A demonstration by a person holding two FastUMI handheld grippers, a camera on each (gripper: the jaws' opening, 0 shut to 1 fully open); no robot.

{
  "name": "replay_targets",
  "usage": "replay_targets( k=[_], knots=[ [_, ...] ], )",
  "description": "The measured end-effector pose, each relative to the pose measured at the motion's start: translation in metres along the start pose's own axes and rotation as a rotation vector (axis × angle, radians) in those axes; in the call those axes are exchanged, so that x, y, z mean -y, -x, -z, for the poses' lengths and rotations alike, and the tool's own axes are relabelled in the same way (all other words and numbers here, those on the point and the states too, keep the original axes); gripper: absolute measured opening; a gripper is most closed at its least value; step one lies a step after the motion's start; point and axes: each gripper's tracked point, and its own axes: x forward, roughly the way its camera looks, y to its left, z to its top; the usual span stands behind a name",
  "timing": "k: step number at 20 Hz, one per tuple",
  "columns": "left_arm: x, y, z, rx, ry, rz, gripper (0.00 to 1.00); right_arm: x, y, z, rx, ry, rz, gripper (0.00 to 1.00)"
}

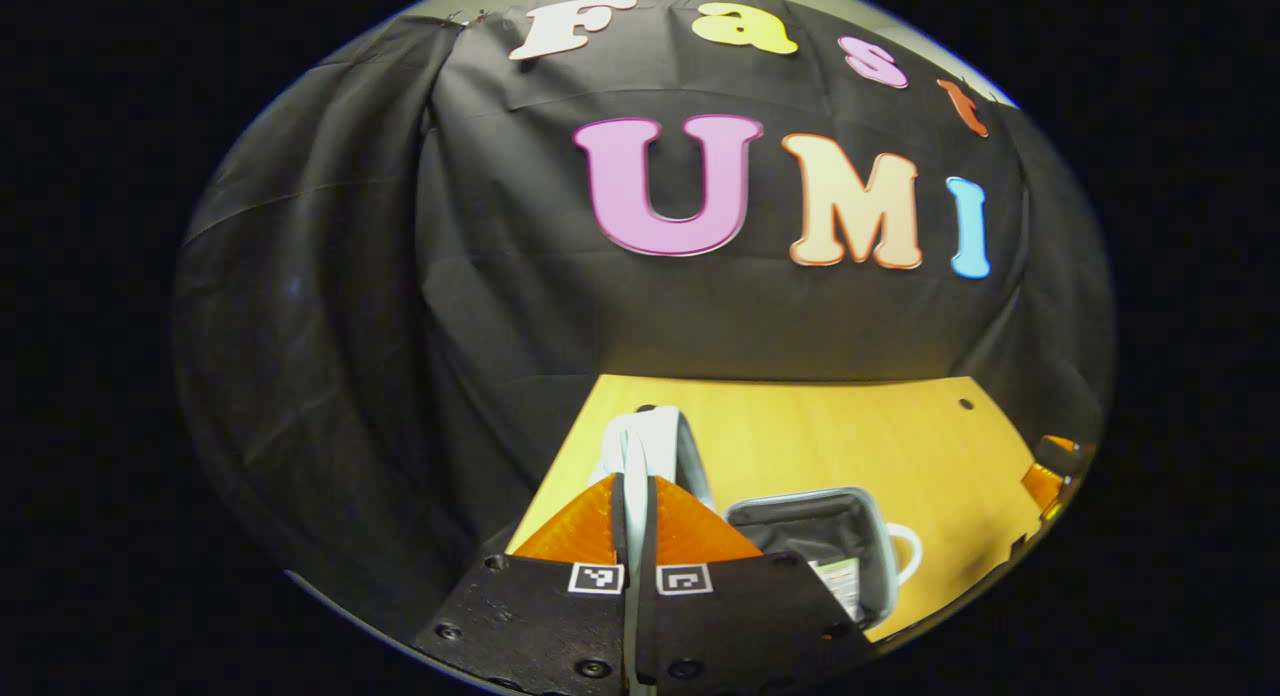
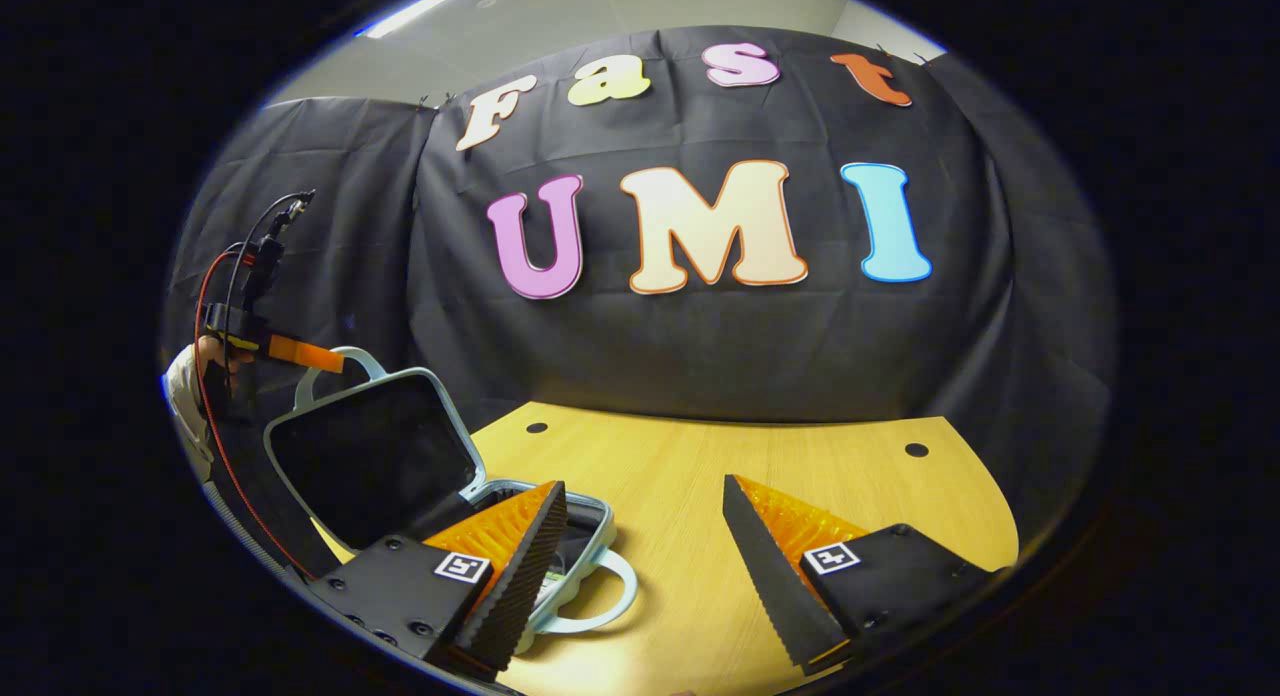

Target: First open the suitcase, pack the skin care products into it, and then close the suitcase.

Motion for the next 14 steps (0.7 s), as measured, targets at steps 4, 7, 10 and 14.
replay_targets(
  k=[4, 7, 10, 14],
  knots=[
    [0.087, -0.001, 0.001, 0.015, -0.071, 0.099, 0.00, 0.039, 0.014, -0.002, 0.016, 0.015, 0.035, 0.98],
    [0.144, -0.005, 0.015, -0.011, -0.065, 0.175, 0.00, 0.068, 0.030, -0.003, 0.028, -0.002, 0.073, 0.98],
    [0.191, -0.012, 0.035, -0.039, -0.086, 0.218, 0.00, 0.097, 0.044, 0.002, 0.021, -0.006, 0.122, 0.97],
    [0.234, -0.020, 0.067, -0.077, -0.042, 0.284, 0.00, 0.124, 0.064, 0.002, 0.018, 0.010, 0.172, 0.98]
  ],
)
